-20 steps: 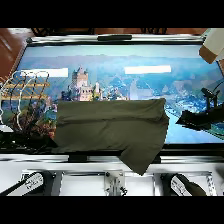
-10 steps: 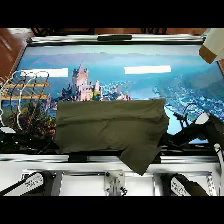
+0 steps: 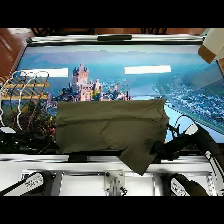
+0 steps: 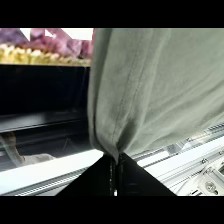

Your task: Fold the shirts.

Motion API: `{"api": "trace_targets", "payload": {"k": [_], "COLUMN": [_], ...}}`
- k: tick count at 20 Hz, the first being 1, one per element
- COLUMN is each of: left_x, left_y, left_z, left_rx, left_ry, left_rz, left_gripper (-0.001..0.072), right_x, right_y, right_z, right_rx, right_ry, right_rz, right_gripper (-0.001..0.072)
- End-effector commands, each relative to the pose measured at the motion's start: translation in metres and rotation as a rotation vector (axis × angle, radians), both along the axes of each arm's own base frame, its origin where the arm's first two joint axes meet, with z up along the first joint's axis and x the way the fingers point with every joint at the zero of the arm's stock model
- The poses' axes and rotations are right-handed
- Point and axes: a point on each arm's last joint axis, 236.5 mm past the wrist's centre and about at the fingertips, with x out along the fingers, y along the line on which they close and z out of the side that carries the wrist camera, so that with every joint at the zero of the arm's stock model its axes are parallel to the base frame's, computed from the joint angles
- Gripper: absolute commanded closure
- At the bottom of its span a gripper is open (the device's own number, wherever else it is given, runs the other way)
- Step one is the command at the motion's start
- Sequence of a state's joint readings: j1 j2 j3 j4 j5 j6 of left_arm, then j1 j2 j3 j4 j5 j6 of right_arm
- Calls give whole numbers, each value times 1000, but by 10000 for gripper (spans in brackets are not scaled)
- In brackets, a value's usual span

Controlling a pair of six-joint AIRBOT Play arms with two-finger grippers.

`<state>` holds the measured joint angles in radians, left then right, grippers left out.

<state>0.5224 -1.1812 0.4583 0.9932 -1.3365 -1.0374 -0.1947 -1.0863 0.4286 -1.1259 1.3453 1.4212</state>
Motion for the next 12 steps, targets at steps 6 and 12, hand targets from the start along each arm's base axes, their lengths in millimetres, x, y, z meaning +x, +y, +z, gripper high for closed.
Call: {"api": "trace_targets", "payload": {"k": [6, 12], "left_x": [12, 70], "left_y": [5, 34], "left_z": [10, 61], "left_rx": [2, 91], "left_ry": [-70, -251], "left_rz": [-47, -39], "left_gripper": [670, 673], "right_x": [19, 93], "right_y": [13, 4], "right_z": [-1, 68], "right_rx": [-25, -50], "right_ry": [-74, -357], "right_rz": [32, 89], "right_gripper": [653, 658]}}
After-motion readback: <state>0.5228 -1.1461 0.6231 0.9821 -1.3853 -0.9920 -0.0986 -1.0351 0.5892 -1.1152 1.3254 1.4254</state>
